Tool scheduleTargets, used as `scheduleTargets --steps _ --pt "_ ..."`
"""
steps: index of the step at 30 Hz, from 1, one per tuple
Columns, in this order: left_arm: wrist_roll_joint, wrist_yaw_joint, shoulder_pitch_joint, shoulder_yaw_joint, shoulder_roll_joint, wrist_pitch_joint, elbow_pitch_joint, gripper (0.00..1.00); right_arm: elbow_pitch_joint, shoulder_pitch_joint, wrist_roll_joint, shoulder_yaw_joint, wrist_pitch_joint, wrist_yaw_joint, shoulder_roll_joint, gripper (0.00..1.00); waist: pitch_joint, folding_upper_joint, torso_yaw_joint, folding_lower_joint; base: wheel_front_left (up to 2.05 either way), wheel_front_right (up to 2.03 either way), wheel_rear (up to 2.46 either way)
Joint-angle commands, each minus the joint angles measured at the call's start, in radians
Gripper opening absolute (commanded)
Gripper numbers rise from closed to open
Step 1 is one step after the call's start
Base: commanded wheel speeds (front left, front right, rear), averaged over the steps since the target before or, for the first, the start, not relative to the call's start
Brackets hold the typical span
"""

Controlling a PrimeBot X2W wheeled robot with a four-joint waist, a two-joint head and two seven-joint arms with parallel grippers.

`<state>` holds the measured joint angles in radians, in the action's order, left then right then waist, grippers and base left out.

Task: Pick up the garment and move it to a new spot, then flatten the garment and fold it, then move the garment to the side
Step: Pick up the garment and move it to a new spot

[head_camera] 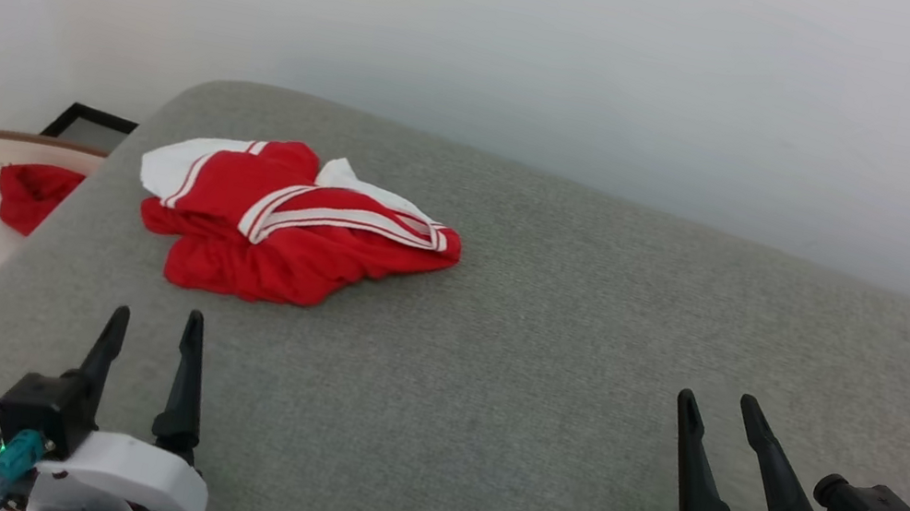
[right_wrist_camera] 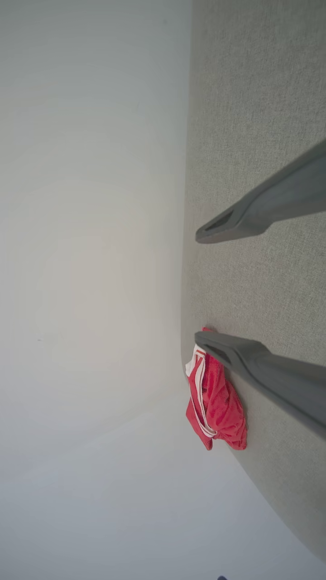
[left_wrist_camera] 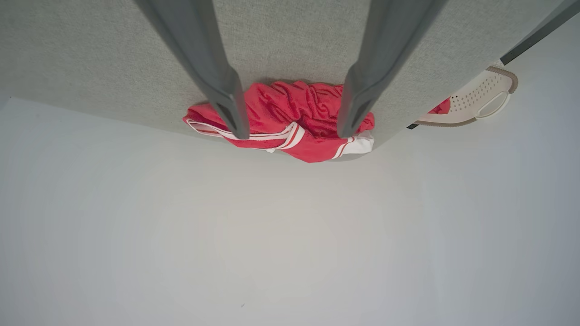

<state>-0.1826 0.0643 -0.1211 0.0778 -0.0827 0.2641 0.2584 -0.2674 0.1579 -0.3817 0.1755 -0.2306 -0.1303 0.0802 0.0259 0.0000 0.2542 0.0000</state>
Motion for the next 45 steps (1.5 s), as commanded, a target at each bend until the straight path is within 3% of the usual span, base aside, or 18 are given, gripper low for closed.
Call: scheduleTargets --steps 1,9,20,28,36,40,45 --pt "-0.007 0.001 0.004 0.001 0.001 -0.001 0.003 1.00 -0.002 0.014 -0.009 0.004 -0.006 -0.001 -0.001 1.00 0.001 0.0000 0.013 0.0000 0.00 0.00 0.00" --pt "-0.072 0.026 -0.091 0.004 -0.024 -0.091 -0.011 1.00 0.002 0.041 -0.003 0.018 -0.005 -0.001 0.014 1.00 -0.057 0.0000 -0.017 0.0000 0.00 0.00 0.00" --pt "-0.200 0.037 -0.346 0.047 -0.155 -0.449 -0.013 1.00 0.027 0.116 -0.018 0.035 -0.009 -0.001 0.052 1.00 -0.216 0.0000 -0.118 0.0000 0.00 0.00 0.00" --pt "-0.270 0.013 -0.514 0.074 -0.254 -0.742 0.063 1.00 0.044 0.168 -0.032 0.052 -0.018 -0.001 0.073 1.00 -0.324 0.0000 -0.193 0.0000 0.00 0.00 0.00" --pt "-0.312 -0.046 -0.605 0.066 -0.310 -1.038 0.147 1.00 0.067 0.198 -0.050 0.062 -0.025 -0.001 0.087 1.00 -0.395 0.0000 -0.236 0.0000 0.00 0.00 0.00" --pt "-0.314 -0.074 -0.633 0.050 -0.326 -1.147 0.172 1.00 0.078 0.210 -0.054 0.060 -0.026 -0.001 0.093 1.00 -0.420 0.0000 -0.243 0.0000 0.00 0.00 0.00" --pt "-0.310 -0.092 -0.662 0.039 -0.340 -1.204 0.197 1.00 0.091 0.227 -0.057 0.061 -0.026 -0.001 0.095 1.00 -0.444 0.0000 -0.249 0.0000 0.00 0.00 0.00"
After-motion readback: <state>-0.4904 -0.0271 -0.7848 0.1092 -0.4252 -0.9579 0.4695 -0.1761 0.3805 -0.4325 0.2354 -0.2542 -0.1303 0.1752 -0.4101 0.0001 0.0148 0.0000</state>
